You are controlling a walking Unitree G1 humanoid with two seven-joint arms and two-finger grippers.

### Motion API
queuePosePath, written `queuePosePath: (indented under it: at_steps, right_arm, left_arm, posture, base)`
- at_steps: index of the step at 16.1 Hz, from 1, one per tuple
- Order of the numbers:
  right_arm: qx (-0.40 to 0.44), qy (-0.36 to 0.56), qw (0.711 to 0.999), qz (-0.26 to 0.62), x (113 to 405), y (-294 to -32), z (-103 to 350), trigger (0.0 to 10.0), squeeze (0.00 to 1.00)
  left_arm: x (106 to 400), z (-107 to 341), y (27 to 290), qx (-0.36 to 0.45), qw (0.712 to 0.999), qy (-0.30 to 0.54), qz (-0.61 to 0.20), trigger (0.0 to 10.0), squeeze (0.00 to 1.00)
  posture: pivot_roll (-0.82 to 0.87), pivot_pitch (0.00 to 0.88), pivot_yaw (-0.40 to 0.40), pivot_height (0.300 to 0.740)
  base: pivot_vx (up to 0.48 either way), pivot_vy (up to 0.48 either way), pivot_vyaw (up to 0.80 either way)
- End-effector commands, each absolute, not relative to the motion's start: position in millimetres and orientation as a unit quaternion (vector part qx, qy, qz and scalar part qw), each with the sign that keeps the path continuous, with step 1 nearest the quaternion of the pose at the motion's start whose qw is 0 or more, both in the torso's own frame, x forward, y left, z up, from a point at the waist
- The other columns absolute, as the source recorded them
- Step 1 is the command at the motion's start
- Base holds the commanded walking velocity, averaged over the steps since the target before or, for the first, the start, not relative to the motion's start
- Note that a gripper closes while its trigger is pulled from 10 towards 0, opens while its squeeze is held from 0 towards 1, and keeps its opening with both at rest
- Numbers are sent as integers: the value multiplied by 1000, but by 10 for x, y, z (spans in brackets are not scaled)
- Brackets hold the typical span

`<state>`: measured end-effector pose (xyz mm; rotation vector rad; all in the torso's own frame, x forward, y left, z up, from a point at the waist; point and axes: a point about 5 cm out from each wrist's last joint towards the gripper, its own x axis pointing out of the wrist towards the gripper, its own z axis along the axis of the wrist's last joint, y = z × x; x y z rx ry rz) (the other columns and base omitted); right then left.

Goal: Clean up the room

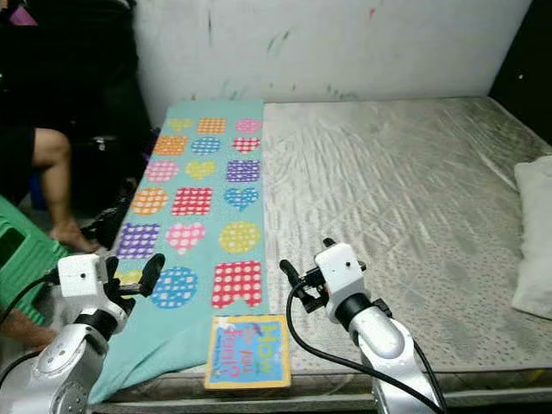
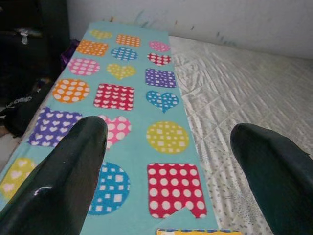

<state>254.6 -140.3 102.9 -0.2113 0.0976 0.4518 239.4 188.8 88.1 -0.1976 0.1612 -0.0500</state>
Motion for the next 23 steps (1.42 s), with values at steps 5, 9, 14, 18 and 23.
queuePosePath:
  at_steps: [5,9,14,18,23]
  right_arm:
    - [-100,43,969,221,2546,-1422,1058,10000,0]
    - [-105,39,967,227,2553,-1396,1061,10000,0]
    - [-68,38,977,200,2635,-1400,1086,10000,0]
    - [-66,19,980,185,2708,-1374,1112,10000,0]
    - [-30,-49,989,138,2788,-1417,1228,10000,0]
  left_arm:
    - [2385,888,1873,-97,992,82,-27,10000,0]
    - [2382,883,1870,-94,992,82,-29,10000,0]
    - [2432,900,1872,-83,993,75,-29,10000,0]
    - [2506,943,1882,-66,995,60,-34,10000,0]
    - [2608,913,1917,-16,999,31,-29,10000,0]
  posture:
    - [-139,0,18,740]
    - [-137,0,17,740]
    - [-134,0,18,740]
    - [-133,0,26,740]
    - [-137,0,71,740]
  base:
    - [0,-352,0]
    - [0,-359,0]
    - [0,-319,0]
    - [0,0,0]
    - [0,0,0]
